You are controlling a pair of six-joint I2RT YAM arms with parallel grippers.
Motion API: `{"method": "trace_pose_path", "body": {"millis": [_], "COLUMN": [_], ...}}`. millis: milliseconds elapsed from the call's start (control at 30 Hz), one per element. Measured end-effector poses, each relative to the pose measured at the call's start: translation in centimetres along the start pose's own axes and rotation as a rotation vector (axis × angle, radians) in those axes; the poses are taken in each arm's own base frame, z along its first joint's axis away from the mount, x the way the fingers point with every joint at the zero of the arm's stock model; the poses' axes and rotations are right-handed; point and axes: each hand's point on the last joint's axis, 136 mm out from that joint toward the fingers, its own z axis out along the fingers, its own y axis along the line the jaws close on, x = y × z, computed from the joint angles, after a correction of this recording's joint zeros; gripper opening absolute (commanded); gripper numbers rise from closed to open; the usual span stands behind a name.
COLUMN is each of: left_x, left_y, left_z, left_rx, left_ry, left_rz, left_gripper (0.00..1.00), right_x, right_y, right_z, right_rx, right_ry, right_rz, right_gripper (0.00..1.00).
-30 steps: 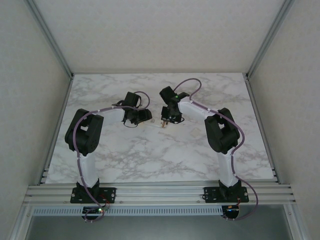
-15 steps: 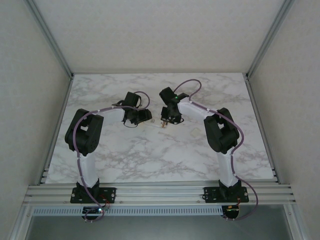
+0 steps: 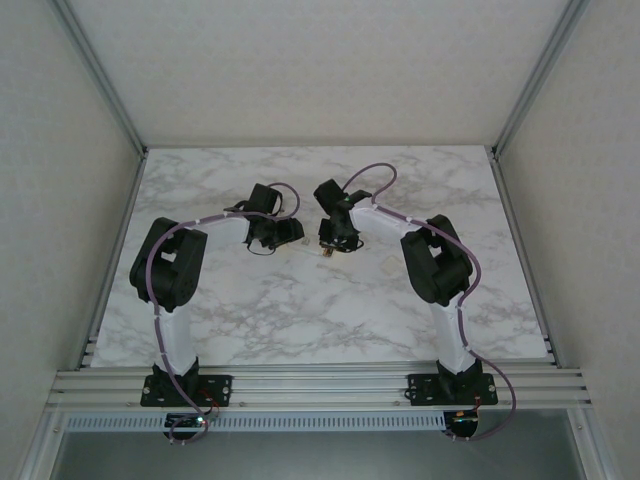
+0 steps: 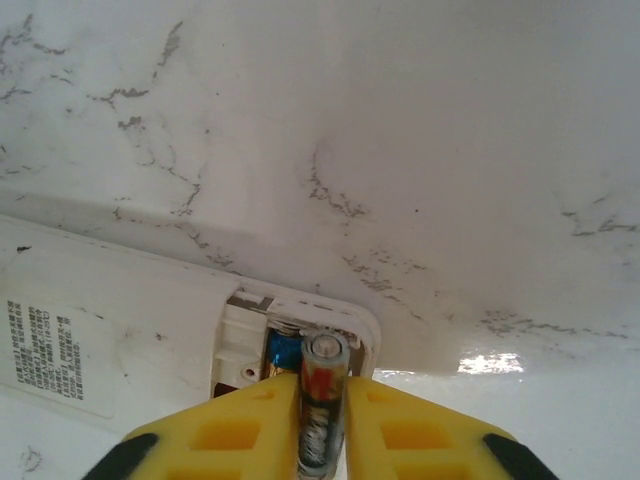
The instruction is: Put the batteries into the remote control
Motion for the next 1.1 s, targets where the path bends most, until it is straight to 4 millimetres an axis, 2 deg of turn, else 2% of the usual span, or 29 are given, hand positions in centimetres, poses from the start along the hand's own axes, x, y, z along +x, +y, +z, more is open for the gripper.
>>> {"method": "trace_pose_path", "body": {"millis": [300,567,1100], "left_x": [0.0,0.0,0.0], "left_y": [0.0,0.0,0.0], "left_z": [0.0,0.0,0.0], "left_rx": [0.0,0.0,0.0], "left_ry": [0.0,0.0,0.0], "left_rz": [0.0,0.0,0.0], "left_gripper": [0.49,0.49,0.48], "right_x": [0.0,-1.0,-1.2], "right_y": [-0.1,0.5,0.0], "right_z": [-0.7,-1.9,-0.8], "right_rx": [0.015,-0.007,0.017], "right_ry": [0.008,-0.021,-0.015], "right_rz": [-0.004,-0.011,-0.013], "right_gripper": [0.25,0.14,0.12]}}
